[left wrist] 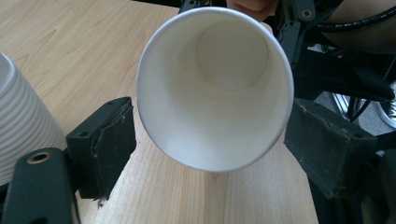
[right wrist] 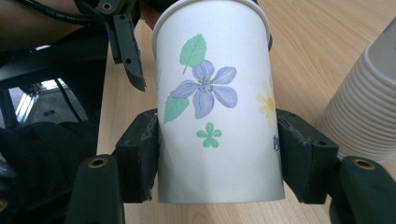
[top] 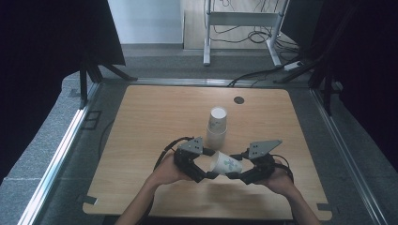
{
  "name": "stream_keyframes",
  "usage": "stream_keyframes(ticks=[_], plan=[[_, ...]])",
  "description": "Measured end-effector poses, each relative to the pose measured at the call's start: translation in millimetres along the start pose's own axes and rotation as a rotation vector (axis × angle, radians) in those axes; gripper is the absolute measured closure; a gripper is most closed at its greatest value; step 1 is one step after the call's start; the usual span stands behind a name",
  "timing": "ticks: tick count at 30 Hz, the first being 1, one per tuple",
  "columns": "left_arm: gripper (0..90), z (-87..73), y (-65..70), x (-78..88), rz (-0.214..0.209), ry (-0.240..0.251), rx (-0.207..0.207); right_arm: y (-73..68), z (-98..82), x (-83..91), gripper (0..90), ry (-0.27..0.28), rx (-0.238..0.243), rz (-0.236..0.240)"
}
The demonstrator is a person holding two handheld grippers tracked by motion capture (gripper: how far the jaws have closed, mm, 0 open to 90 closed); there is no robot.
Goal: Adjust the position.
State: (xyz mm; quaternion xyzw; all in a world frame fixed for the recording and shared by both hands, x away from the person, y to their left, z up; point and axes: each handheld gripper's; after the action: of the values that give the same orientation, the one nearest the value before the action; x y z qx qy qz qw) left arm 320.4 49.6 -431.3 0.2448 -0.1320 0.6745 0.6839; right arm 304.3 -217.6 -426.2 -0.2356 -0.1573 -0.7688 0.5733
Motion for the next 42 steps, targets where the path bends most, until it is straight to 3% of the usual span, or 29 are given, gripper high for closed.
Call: stream_keyframes(ticks=[17,42], plan=[[22.2,0.4,-0.1,-1.7,-0.019,0.033,-0.008,-1.0,-4.4,-0.3,35.7,0.062,0.000,0.017],[30.7,1.5,1.5,0.2,-0.006,-0.008,-0.043,1.0,-2.6,-5.9,35.4,0.011,0.011,0.041]])
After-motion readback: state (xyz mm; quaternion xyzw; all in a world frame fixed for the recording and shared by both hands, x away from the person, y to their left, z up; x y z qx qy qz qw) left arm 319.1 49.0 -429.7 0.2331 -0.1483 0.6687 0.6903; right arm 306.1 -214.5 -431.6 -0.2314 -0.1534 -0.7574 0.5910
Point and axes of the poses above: each handheld gripper's, and its own axes: x roughly backward along the jaws, z roughly out of its top, y roughly to its right, and after that the axes turned 5 degrees about -z, right-handed
